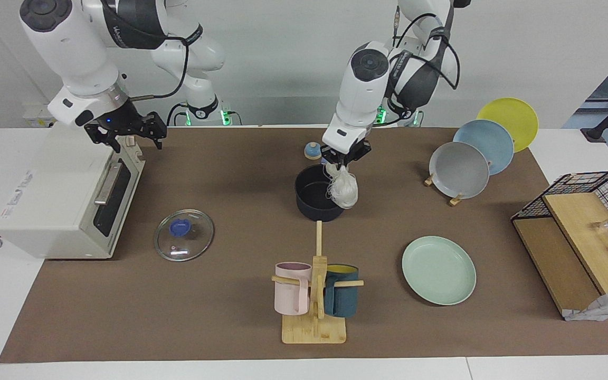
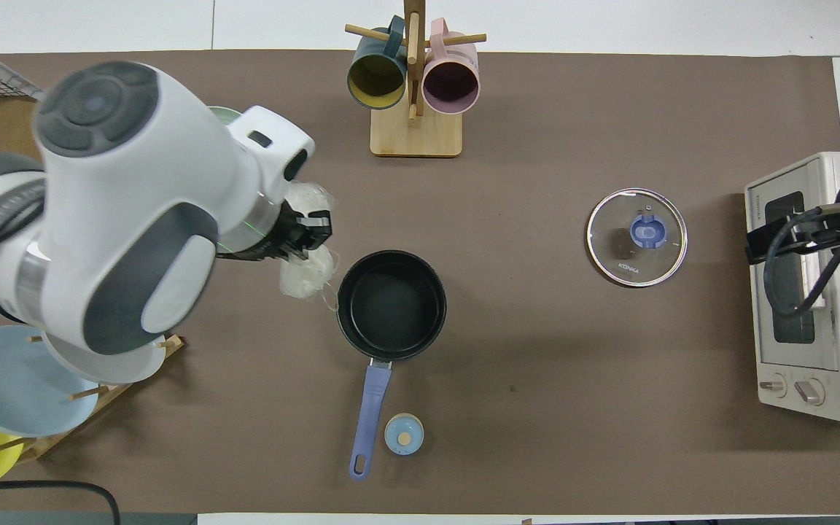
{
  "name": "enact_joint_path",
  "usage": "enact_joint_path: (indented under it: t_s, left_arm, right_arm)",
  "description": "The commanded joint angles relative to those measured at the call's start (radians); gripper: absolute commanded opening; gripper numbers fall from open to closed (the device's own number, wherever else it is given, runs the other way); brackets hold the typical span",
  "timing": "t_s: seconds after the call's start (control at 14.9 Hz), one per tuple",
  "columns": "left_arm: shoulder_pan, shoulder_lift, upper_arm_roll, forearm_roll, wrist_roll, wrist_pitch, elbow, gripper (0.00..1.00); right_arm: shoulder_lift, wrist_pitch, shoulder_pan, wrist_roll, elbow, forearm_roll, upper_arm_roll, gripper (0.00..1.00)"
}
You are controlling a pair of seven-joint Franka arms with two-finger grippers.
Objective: Transfer vermicelli from pot to plate
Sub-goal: 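Carry the vermicelli onto the pale green plate with the left gripper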
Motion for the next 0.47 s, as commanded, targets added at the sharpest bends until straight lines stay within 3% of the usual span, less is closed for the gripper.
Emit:
enact_joint_path:
  t_s: [0.0,0.2,0.4]
  left_arm:
    - [0.117,0.023,-0.003,-0.04,0.146,0.02,0.021,0.0]
    - [0.218,0.072,-0.003,-0.048,0.281,0.089,0.015,0.0]
    - [0.257,0.138,0.0,-0.037,0.357,0.21,-0.002,0.0]
  right_arm:
    - [-0.029,0.012,0.004,0.023,-0.032,0.024,-0.017,1.0]
    - [-0.031,0.008,0.004,0.058,-0.035,0.024,-0.015,1.0]
    - [-0.034,0.007,0.004,0.057,-0.035,0.024,-0.015,1.0]
